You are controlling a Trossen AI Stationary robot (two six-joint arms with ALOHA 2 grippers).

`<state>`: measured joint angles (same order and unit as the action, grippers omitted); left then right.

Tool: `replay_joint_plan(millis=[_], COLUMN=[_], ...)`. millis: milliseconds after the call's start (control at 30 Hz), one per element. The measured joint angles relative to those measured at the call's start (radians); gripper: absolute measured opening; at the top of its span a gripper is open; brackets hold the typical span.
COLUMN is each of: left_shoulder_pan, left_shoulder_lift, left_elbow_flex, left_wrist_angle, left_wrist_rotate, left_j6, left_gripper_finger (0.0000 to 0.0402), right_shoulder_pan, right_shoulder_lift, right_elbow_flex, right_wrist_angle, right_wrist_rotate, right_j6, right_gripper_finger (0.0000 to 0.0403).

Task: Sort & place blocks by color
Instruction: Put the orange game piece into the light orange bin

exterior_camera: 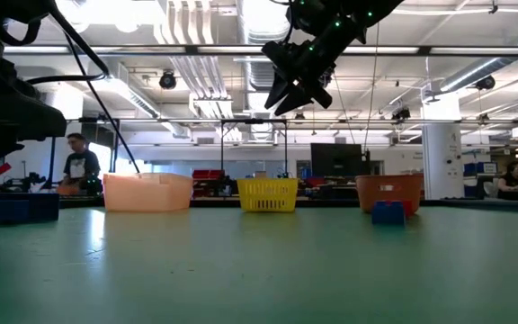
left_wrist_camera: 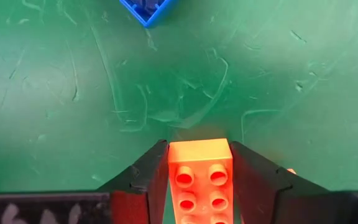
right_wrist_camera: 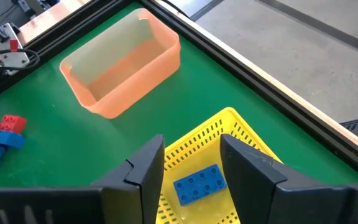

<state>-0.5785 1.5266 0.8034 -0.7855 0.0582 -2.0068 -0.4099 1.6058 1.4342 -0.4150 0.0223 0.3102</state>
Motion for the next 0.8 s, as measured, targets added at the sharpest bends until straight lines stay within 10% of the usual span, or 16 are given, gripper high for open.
replay_joint_plan(millis=[400,800], left_shoulder_pan=[0.012,0.191], left_shoulder_lift=[-0.115,-0.421], left_elbow_flex=[0.005,0.019], left_wrist_angle=[-0.078,-0.114], left_wrist_rotate=[-0.033,-0.456], left_j6=[0.046,0.368], left_gripper_finger=[0.0129,0.0129], right_shoulder_pan=[0.000,0.000], right_shoulder_lift=[0.000,-0.035], right_elbow_flex=[0.000,0.000], right_wrist_angle=[0.000,-0.021], right_wrist_rotate=[0.003,-0.004], right_j6=[0.004,0.030], right_gripper_finger=[0.0141,0.0135])
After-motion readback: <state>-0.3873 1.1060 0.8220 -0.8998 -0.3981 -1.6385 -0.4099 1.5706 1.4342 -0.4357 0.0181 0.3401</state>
